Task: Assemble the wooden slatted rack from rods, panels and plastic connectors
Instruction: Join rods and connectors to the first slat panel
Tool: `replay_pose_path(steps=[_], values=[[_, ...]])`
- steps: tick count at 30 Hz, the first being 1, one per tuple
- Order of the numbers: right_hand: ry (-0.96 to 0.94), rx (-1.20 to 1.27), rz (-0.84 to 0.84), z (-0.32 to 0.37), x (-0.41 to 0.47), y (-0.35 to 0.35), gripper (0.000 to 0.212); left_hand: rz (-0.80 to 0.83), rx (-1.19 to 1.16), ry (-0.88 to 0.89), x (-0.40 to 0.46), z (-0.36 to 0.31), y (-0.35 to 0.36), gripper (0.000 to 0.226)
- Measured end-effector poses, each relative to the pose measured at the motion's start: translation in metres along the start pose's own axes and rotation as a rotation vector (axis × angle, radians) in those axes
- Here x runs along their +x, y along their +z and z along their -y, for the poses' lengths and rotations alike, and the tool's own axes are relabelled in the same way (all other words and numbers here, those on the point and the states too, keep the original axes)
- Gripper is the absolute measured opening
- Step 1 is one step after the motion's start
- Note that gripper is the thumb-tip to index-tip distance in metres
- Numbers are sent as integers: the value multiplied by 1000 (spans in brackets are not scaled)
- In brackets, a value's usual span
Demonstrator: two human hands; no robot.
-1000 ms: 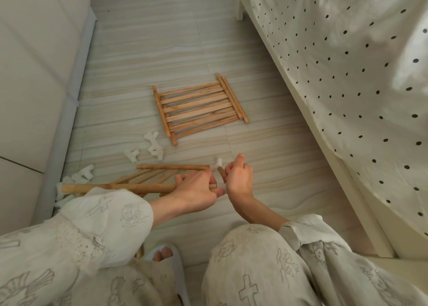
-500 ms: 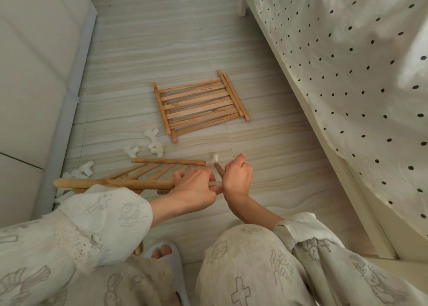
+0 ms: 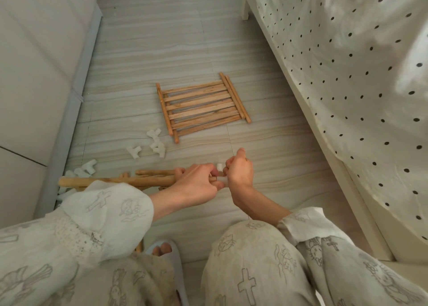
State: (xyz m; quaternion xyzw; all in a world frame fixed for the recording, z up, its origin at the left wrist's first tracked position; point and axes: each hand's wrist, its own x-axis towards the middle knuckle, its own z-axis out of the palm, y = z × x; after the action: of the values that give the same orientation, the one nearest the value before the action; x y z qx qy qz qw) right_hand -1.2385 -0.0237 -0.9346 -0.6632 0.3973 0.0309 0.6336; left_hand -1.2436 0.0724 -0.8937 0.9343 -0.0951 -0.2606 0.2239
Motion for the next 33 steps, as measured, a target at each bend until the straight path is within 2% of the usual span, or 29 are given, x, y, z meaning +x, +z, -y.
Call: replay_pose_path(steps=[9,18,21,24,27,31,33], values=[[15,26,-76,-12,-1,-1,57,-15,80,67,-2,2,8,11],[88,210,7,-15,5,1,55,1,171,111,6,5,7,15],[114,272,38,-3,7,0,55,2,122,92,12,5,1,20],[26,245,90,26,12,0,46,-23,-35,39,17,0,-16,17],[-248,167,116,50,9,-4,32,-135,-219,16,20,-6,-40,24],[-521,108,60,65,-10,-18,15,-351,-665,27,23,-8,-80,27],[-548,1,209,70,-23,-17,16,-416,-997,21,21,-10,-94,19]])
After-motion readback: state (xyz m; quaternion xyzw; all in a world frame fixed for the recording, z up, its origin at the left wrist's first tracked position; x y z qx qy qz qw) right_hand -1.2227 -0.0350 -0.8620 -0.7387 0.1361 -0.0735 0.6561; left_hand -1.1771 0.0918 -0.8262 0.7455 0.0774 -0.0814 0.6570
